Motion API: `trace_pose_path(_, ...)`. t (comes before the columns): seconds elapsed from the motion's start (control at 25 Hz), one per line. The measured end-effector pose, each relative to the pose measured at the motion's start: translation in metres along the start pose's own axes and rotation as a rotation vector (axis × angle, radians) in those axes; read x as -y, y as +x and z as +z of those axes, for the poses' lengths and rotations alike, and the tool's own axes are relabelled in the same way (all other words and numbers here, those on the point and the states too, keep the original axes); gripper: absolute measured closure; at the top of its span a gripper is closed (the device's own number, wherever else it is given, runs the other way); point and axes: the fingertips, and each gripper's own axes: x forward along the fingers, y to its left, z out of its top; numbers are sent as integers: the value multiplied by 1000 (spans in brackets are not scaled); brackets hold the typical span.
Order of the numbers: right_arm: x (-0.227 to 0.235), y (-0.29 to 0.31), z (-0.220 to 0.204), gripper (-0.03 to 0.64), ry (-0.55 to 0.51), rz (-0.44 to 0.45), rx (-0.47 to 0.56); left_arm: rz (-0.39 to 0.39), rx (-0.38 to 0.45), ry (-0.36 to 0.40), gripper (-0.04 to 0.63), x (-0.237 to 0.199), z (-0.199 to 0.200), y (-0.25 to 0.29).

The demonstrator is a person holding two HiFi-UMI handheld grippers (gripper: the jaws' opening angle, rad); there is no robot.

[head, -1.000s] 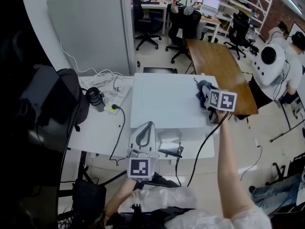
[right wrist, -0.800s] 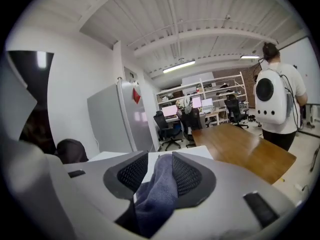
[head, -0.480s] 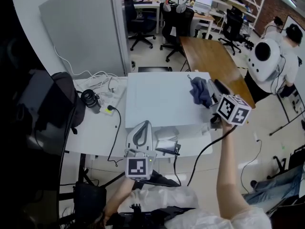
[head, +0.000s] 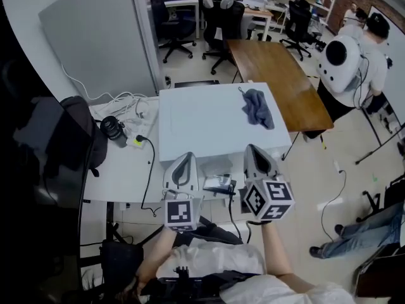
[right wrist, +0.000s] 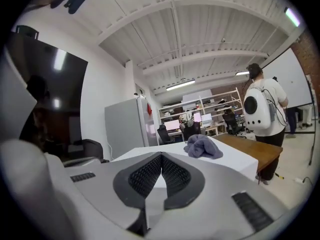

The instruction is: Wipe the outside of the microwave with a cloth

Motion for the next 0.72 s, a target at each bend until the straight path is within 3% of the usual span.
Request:
trace_pose_path(0.12, -16, -13, -29, 611, -44, -5, -32, -19, -13, 27, 594, 6, -5, -2)
trace_pose_path(0.28, -30, -18, -57, 611, -17, 21, -88, -42, -30, 32, 594, 18, -12, -7)
trace_pose_path(0.4, -35, -18, -60, 611, -20, 27, -86, -73, -39, 73, 594, 24, -18, -10)
trace_pose_path(0.72, -32, -16, -64, 611, 3, 28, -107, -55, -29, 60, 594, 24, -12, -15)
